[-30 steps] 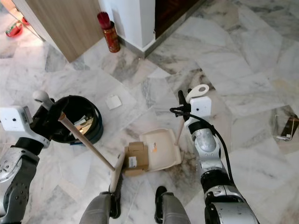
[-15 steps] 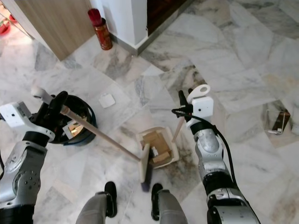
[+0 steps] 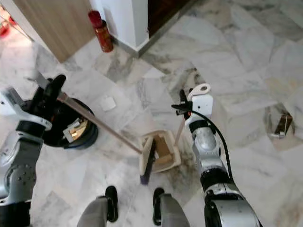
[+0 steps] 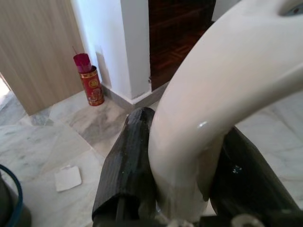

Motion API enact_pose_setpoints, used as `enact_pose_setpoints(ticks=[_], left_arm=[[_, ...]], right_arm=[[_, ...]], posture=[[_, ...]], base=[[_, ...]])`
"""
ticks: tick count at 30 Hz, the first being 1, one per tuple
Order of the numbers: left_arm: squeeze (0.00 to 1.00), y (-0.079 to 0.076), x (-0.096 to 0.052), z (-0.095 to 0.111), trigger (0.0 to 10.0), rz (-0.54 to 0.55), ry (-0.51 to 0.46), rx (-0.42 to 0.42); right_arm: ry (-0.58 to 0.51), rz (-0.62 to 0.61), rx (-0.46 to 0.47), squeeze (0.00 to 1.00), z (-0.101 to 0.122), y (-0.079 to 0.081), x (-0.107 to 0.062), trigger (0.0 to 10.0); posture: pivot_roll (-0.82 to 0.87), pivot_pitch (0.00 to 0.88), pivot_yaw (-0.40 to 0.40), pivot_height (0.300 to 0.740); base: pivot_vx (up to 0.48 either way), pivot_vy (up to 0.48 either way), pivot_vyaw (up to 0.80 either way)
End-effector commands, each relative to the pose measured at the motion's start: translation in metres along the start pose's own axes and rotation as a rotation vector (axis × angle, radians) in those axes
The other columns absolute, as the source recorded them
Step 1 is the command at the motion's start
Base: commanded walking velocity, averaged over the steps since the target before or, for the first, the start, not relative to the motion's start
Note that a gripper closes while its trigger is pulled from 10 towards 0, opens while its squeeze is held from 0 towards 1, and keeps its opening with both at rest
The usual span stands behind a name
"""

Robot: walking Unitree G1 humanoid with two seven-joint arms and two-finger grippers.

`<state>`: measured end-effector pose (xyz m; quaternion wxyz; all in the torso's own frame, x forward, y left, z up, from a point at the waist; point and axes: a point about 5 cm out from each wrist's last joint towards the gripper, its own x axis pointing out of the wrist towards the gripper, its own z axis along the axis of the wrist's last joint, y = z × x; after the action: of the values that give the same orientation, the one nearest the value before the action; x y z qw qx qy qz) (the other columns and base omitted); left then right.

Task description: Sweep floor

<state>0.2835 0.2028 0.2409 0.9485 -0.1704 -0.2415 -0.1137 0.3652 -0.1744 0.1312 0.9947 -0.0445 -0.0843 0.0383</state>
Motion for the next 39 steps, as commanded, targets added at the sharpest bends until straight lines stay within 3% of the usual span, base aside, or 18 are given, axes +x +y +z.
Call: enact_pose_setpoints(ticks=[1, 5, 7, 9, 11, 12, 13, 14, 20, 29, 32, 36, 37, 39], left_arm=[[0.0, -0.008, 0.003, 0.015, 10.0, -0.04, -0.06, -0.014], [0.0, -0.014, 0.014, 0.037, 10.0, -0.076, -0.12, -0.002], [0.0, -0.017, 0.018, 0.049, 10.0, -0.094, -0.151, 0.062], [0.0, -0.017, 0.018, 0.049, 10.0, -0.094, -0.151, 0.062], [0.0, -0.018, 0.02, 0.052, 10.0, -0.1, -0.151, 0.166], [0.0, -0.018, 0.02, 0.052, 10.0, -0.1, -0.151, 0.166], [0.0, -0.019, 0.017, 0.03, 10.0, -0.105, -0.068, 0.261], [0.0, -0.021, 0.016, 0.019, 10.0, -0.111, -0.038, 0.285], [0.0, -0.017, 0.005, -0.011, 10.0, -0.052, 0.031, 0.297], [0.0, -0.018, 0.005, -0.005, 10.0, -0.035, -0.006, 0.392], [0.0, -0.026, 0.006, -0.001, 10.0, -0.047, -0.024, 0.442], [0.0, -0.025, 0.001, -0.007, 10.0, -0.021, -0.015, 0.43], [0.0, -0.016, -0.009, -0.019, 10.0, 0.045, 0.019, 0.413], [0.0, -0.012, -0.012, -0.023, 10.0, 0.08, 0.027, 0.399]], right_arm=[[0.137, -0.038, 0.067, 0.0, -0.029, 0.001, -0.014, 10.0], [0.167, -0.077, 0.126, 0.0, -0.033, 0.002, -0.014, 10.0], [0.173, -0.095, 0.156, 0.0, -0.033, 0.002, -0.012, 10.0], [0.173, -0.095, 0.156, 0.0, -0.033, 0.002, -0.012, 10.0], [0.177, -0.12, 0.231, 0.0, -0.033, 0.002, -0.011, 10.0], [0.177, -0.12, 0.231, 0.0, -0.033, 0.002, -0.011, 10.0], [0.183, -0.152, 0.305, 0.0, -0.033, 0.002, -0.009, 10.0], [0.18, -0.161, 0.313, 0.0, -0.032, 0.002, -0.008, 10.0], [0.151, -0.206, 0.308, 0.0, -0.025, -0.009, -0.004, 10.0], [0.139, -0.184, 0.241, 0.0, -0.023, -0.016, -0.005, 10.0], [0.127, -0.184, 0.237, 0.0, -0.021, -0.016, -0.004, 10.0], [0.111, -0.184, 0.242, 0.0, -0.019, -0.016, -0.003, 10.0], [0.105, -0.181, 0.243, 0.0, -0.017, -0.016, -0.002, 10.0], [0.113, -0.179, 0.24, 0.0, -0.018, -0.016, -0.002, 10.0]], posture=[[0.16, 0.2, 0.038, 0.74], [0.18, 0.157, 0.039, 0.74], [0.19, 0.106, 0.041, 0.74], [0.19, 0.106, 0.041, 0.74], [0.19, 0.074, 0.034, 0.74], [0.19, 0.074, 0.034, 0.74], [0.18, 0.005, 0.013, 0.74], [0.18, 0.002, 0.013, 0.74], [0.15, 0.0, 0.012, 0.74], [0.16, 0.0, 0.006, 0.74], [0.17, 0.0, 0.007, 0.74], [0.17, 0.0, 0.009, 0.74], [0.17, 0.0, 0.005, 0.74], [0.17, 0.0, 0.004, 0.74]], base=[[0.0, 0.0, 0.0], [0.0, 0.0, 0.0], [0.0, 0.0, 0.0], [0.0, 0.0, 0.0], [0.0, 0.0, 0.0], [0.0, 0.0, 0.0], [0.0, 0.0, 0.0], [0.0, 0.0, 0.0], [0.0, 0.0, 0.0], [0.0, 0.0, 0.0], [0.0, 0.0, 0.0], [0.0, 0.0, 0.0], [0.0, 0.0, 0.0], [0.0, 0.0, 0.0]])
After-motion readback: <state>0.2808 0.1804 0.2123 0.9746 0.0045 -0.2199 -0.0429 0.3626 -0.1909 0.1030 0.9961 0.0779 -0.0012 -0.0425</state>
